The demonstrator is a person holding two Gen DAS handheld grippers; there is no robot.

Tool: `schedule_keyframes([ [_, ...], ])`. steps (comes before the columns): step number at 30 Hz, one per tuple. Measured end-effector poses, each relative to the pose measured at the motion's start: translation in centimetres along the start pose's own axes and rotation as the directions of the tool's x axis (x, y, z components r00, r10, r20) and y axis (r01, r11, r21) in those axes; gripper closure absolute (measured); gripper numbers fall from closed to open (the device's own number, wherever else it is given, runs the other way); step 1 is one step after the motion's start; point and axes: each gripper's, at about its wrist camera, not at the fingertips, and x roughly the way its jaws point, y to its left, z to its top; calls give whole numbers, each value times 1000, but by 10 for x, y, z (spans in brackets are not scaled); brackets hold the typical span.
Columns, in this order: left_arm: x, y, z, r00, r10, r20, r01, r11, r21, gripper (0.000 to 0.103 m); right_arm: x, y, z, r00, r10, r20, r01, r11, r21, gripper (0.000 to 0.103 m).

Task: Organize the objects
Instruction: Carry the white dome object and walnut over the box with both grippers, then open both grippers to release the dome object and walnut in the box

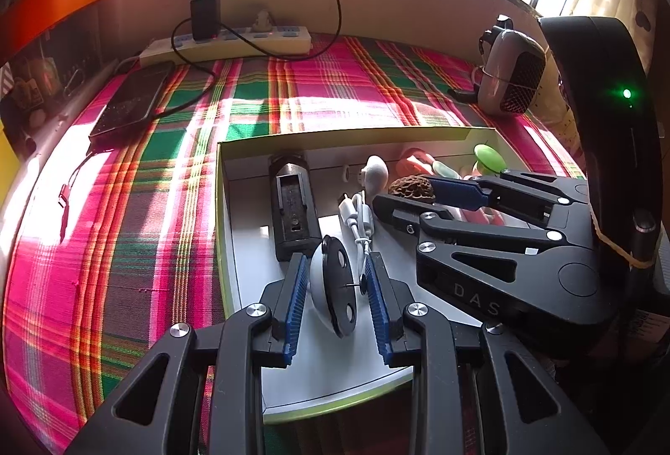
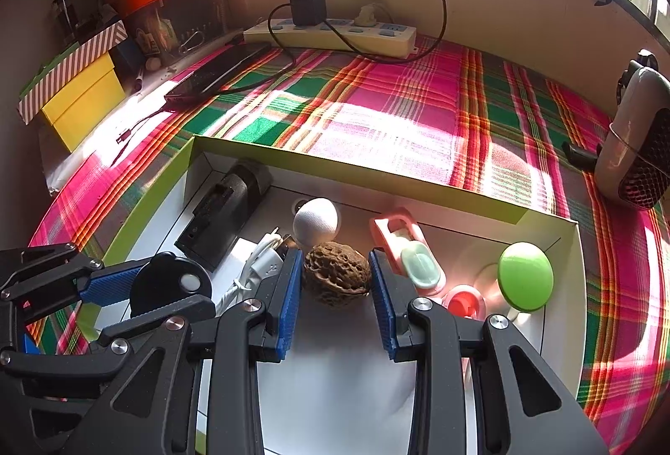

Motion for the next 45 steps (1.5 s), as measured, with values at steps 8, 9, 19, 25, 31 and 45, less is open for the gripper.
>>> schedule_keyframes([
  [8,1,-1,0,1000,2,0,-2,1000,-1,76,0,0,0,1000,-4,-2,4,1000,4,69],
  [9,1,-1,0,1000,2,0,-2,1000,0,76,0,0,0,1000,-4,-2,4,1000,4,69],
  [19,1,-1,0,1000,3,0,-3,1000,-2,76,-1,-1,-1,1000,-4,-5,4,1000,13,69],
  [25,1,-1,-1,1000,5,-1,-5,1000,6,76,-2,-3,-1,1000,6,-7,-6,999,34,65],
  [31,-1,0,-3,1000,7,-3,-7,1000,11,76,-1,-5,0,1000,9,-10,-8,999,43,60],
  [45,-6,3,-6,1000,4,15,-4,1000,12,72,-9,-9,-2,1000,2,11,-3,998,63,56],
])
